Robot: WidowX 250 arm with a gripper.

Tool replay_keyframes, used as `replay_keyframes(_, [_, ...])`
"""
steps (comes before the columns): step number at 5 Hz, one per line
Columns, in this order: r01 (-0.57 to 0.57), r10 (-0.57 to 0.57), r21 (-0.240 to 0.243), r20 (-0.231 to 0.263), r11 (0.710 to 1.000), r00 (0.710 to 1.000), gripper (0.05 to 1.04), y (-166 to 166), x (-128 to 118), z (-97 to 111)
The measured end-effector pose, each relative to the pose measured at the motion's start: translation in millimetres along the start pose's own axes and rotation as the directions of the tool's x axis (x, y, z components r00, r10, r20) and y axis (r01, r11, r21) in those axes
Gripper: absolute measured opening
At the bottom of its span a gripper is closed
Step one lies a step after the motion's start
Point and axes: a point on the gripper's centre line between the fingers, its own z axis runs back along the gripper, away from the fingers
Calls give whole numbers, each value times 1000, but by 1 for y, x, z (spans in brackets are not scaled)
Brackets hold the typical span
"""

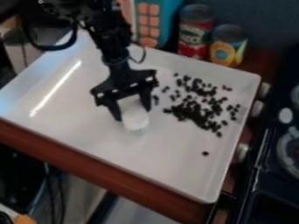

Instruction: Sweep into pile

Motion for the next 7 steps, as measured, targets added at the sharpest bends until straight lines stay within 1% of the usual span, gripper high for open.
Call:
replay_keyframes(1, [14,-14,-13,-2,1000,1000,749,-15,-4,-2])
replay_keyframes(4, [-15,13,-50,-28,999,1000,749,-65,-15,-11])
replay_keyframes(7, [-77,74,-77,-32,994,997,749,-101,-14,-17])
